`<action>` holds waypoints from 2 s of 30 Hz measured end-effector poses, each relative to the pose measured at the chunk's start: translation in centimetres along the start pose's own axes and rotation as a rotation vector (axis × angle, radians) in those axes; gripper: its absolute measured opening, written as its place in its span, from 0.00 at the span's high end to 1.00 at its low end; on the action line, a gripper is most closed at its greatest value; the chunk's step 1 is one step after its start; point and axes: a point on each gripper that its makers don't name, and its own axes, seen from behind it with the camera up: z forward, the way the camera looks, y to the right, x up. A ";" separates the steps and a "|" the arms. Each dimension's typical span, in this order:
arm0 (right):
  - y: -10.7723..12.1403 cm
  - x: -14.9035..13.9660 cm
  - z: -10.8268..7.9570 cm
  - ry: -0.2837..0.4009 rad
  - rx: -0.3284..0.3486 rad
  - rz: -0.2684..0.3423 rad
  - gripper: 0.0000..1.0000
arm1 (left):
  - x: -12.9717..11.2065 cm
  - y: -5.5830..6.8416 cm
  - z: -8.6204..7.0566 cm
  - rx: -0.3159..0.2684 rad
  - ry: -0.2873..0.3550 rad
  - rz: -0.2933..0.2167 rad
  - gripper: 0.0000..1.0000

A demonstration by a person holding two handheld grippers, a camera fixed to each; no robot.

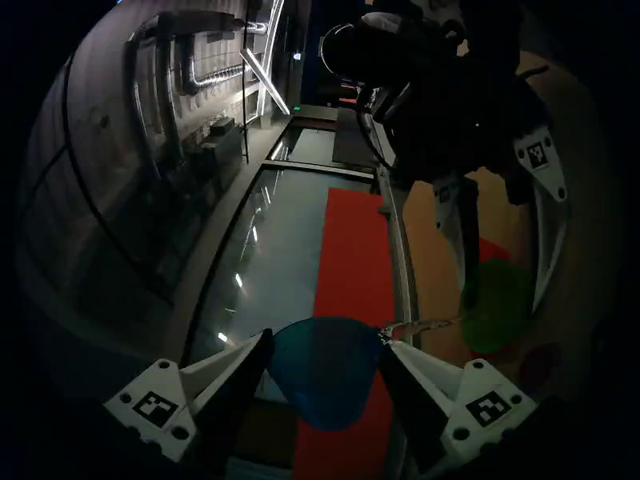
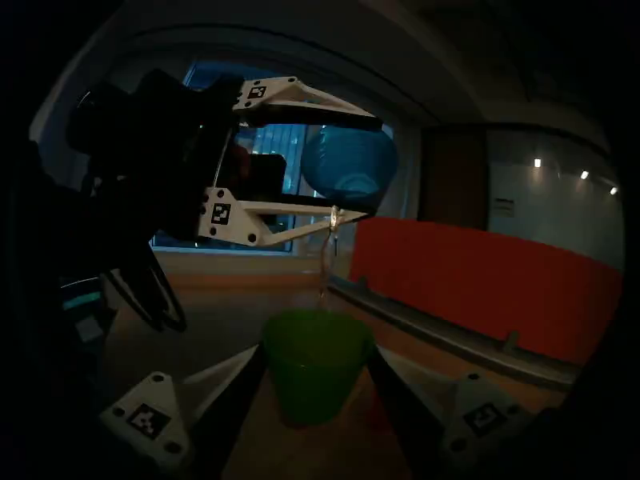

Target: Pour water

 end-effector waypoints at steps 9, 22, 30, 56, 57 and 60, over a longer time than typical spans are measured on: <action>0.0 -0.1 0.0 0.002 -0.001 0.001 0.00 | 0.0 -0.1 0.1 0.002 -0.004 0.042 0.10; 0.2 -0.2 0.0 0.003 -0.004 0.001 0.00 | 0.2 0.1 0.2 0.001 -0.010 0.105 0.10; 0.2 -0.3 -0.1 0.005 -0.006 0.001 0.00 | 0.8 0.1 -0.2 0.003 -0.007 0.142 0.10; 0.3 -0.1 0.0 0.006 -0.006 0.000 0.00 | 2.3 -0.1 -0.3 0.044 0.010 0.274 0.10; 0.3 -0.1 0.0 0.006 -0.006 0.000 0.00 | 2.3 0.1 -0.3 0.044 0.010 0.275 0.10; 0.3 0.0 0.1 0.006 -0.006 0.000 0.00 | 2.3 0.2 -0.4 0.044 0.008 0.276 0.10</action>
